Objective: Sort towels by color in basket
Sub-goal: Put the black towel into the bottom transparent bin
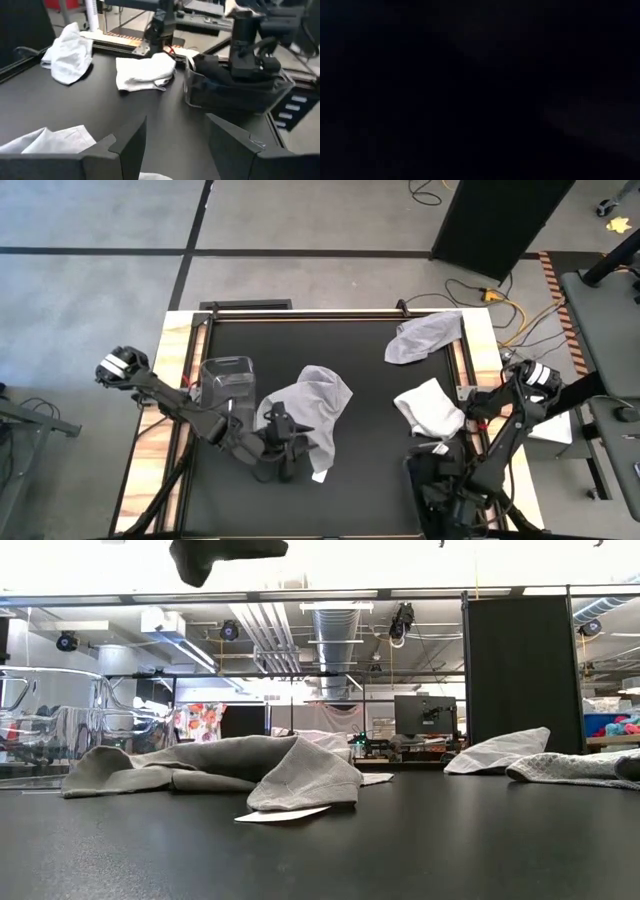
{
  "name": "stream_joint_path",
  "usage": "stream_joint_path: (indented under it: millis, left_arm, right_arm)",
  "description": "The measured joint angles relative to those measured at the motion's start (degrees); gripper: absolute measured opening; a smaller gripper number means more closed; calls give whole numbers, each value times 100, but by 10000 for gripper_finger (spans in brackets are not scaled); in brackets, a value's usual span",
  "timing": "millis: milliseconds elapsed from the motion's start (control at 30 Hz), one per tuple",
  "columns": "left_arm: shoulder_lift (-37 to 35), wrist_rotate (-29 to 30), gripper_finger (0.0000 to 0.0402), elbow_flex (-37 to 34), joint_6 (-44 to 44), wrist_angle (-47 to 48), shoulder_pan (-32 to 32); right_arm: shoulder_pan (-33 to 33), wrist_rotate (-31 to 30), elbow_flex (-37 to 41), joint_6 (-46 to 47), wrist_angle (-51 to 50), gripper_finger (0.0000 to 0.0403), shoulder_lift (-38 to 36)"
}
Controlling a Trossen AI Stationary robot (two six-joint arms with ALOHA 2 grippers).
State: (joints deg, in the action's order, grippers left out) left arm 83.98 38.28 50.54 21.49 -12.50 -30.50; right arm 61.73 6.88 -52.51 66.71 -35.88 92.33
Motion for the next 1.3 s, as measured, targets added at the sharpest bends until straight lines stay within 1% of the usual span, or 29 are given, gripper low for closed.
stream_joint_path:
  millis: [100, 233, 367, 467, 600, 633, 667, 767, 833, 900, 967, 1033, 1067, 1133, 1233, 1300]
  left_arm:
    - [128, 12, 185, 300, -79, 499, -22]
    - [286, 299, 185, 632, -8, 1014, -46]
    - [416, 317, 185, 755, 1, 1201, -60]
    - [467, 317, 185, 757, 26, 1227, -84]
    - [470, 316, 185, 705, 178, 1264, -97]
    - [470, 316, 185, 695, 198, 1267, -104]
    - [470, 316, 185, 692, 198, 1276, -121]
    - [470, 317, 185, 692, 198, 1275, -149]
    - [470, 315, 185, 690, 198, 1279, -160]
    - [470, 316, 185, 689, 198, 1275, -162]
    - [470, 317, 185, 689, 198, 1275, -162]
    - [470, 317, 185, 689, 198, 1271, -162]
    - [470, 317, 185, 689, 198, 1264, -162]
    - [470, 317, 185, 688, 198, 1260, -162]
    - [470, 317, 185, 685, 198, 1258, -162]
    - [470, 317, 185, 685, 198, 1254, -162]
  right_arm:
    - [4, 100, -190, 157, -258, 61, -322]
    - [15, 95, -693, 421, -806, 62, -949]
    - [41, -234, -1073, 545, -1474, 55, -1364]
    - [42, -888, -1357, 435, -1960, 49, -1616]
    - [18, -1368, -1415, 332, -2265, 43, -1710]
    - [13, -1401, -1405, 356, -2316, 43, -1724]
    - [11, -1378, -1403, 389, -2347, 43, -1721]
    - [13, -766, -1398, 596, -2804, 43, -1566]
    - [16, -533, -1395, 773, -3069, 43, -1429]
    - [12, -313, -1368, 864, -3107, 45, -1302]
    - [9, 13, -1349, 835, -3116, 55, -1114]
    - [13, 415, -1354, 807, -3173, 75, -989]
    - [15, 500, -1398, 831, -3288, 87, -961]
    - [12, 515, -1547, 901, -3510, 113, -947]
    - [9, 471, -1970, 983, -3928, 152, -939]
    - [15, 141, -2334, 983, -4171, 172, -950]
